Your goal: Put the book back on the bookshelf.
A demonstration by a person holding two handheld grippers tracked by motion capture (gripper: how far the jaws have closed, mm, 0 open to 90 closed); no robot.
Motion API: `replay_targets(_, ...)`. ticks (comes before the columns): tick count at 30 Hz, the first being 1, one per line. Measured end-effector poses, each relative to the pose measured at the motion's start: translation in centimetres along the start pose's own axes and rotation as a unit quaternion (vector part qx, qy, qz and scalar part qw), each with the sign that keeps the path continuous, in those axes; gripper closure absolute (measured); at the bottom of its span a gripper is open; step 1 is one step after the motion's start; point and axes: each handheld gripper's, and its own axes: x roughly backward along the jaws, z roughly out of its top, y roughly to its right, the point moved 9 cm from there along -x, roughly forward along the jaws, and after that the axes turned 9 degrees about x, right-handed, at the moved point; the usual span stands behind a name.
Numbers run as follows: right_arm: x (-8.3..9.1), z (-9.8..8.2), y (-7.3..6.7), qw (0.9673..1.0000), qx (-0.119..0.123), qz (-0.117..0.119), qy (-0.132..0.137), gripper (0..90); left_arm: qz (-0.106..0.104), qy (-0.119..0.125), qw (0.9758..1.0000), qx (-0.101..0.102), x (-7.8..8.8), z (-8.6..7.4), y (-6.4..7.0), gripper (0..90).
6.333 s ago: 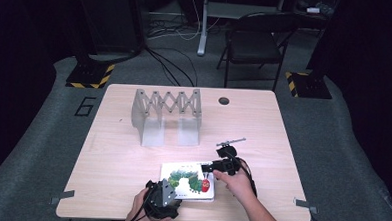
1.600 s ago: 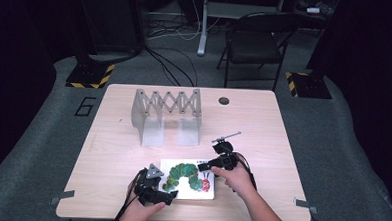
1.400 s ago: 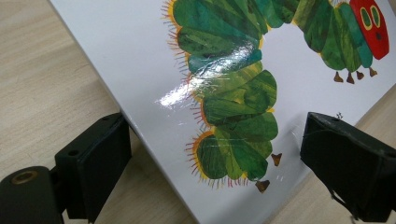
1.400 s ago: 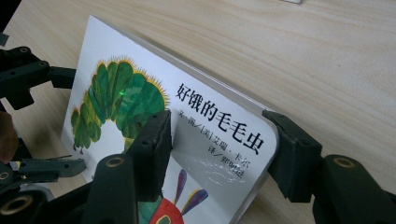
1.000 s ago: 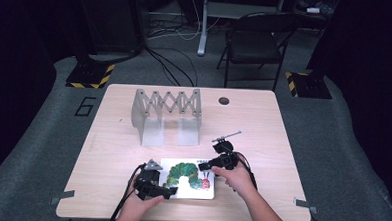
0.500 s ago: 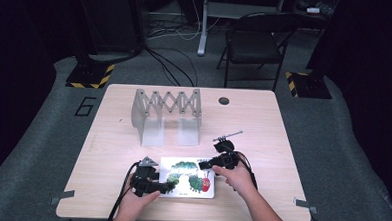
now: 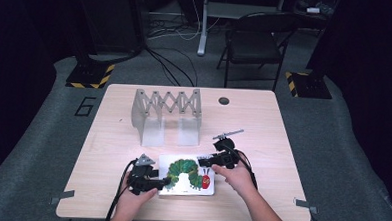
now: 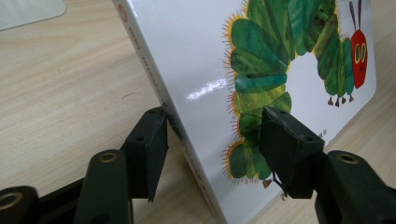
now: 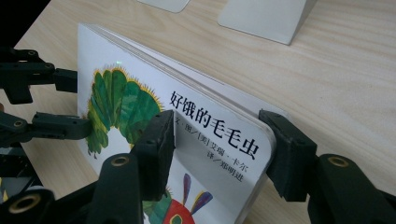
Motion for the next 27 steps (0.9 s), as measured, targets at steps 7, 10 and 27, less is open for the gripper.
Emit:
replay_targets(7,0.4,0.4,-0.5,0.9999,0.010,-0.002,0.005,46.8,0.012,0.010,0.9998,-0.010,0.5,0.4,-0.2,47.3)
replay_targets(10,0.7,0.6,-0.8,0.9999,0.014,-0.004,0.008,46.9,0.016,0.009,0.9998,-0.012,0.9,0.7,-0.3,49.1)
replay_targets(27,1.9,1.9,-2.5,0.9984,0.047,-0.003,0.033,47.4,0.059,0.042,0.9961,-0.051,2.8,2.0,-0.6,56.8)
